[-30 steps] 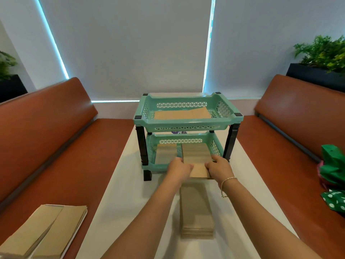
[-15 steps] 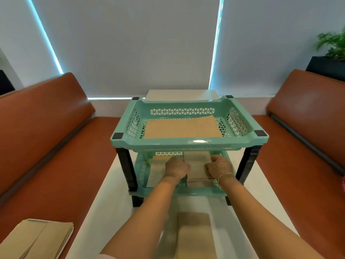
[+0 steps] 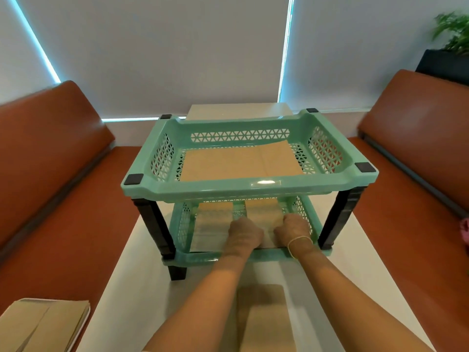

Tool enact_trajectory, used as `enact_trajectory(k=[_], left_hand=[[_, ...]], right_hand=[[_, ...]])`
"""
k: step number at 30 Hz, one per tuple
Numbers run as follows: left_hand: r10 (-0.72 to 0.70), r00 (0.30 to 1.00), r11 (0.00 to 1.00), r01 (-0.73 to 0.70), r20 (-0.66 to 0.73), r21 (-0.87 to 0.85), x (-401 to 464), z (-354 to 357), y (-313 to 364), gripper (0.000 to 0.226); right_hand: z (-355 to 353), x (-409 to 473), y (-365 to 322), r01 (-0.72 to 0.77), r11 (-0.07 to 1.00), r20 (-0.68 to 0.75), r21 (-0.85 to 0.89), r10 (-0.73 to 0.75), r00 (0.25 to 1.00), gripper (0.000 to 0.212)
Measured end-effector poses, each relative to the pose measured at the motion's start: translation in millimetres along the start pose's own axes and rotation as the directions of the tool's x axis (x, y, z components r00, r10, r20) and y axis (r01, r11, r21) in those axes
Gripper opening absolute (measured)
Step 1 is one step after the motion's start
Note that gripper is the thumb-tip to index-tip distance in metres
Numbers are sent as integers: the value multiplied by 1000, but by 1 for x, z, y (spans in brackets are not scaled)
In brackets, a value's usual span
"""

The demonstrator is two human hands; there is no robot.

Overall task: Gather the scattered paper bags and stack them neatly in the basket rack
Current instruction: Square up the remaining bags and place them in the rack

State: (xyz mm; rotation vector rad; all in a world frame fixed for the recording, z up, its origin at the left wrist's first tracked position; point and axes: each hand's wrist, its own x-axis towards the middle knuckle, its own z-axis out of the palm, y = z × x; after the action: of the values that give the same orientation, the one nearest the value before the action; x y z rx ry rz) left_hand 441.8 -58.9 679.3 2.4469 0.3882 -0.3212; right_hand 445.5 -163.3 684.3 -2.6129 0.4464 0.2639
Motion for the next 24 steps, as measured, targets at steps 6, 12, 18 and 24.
enact_trajectory(k=[6, 12, 18, 24], left_hand=[[21, 999, 1000, -21, -32, 4, -6, -1, 2, 32], [119, 981, 979, -142, -152, -148, -36, -17, -8, 31], [64, 986, 955, -105, -154, -278, -101, -13, -48, 25], [-147, 982, 981, 160, 114, -113, -145, 9, -80, 54]], right_hand=[[3, -4, -2, 28, 1000, -47, 0, -28, 998, 26], [-4, -40, -4, 239, 959, -264, 150, -194, 945, 43], [17, -111, 21, 348, 897, -356, 272, -242, 903, 39], [40, -154, 54, -86, 959, 33, 271, 80, 996, 56]])
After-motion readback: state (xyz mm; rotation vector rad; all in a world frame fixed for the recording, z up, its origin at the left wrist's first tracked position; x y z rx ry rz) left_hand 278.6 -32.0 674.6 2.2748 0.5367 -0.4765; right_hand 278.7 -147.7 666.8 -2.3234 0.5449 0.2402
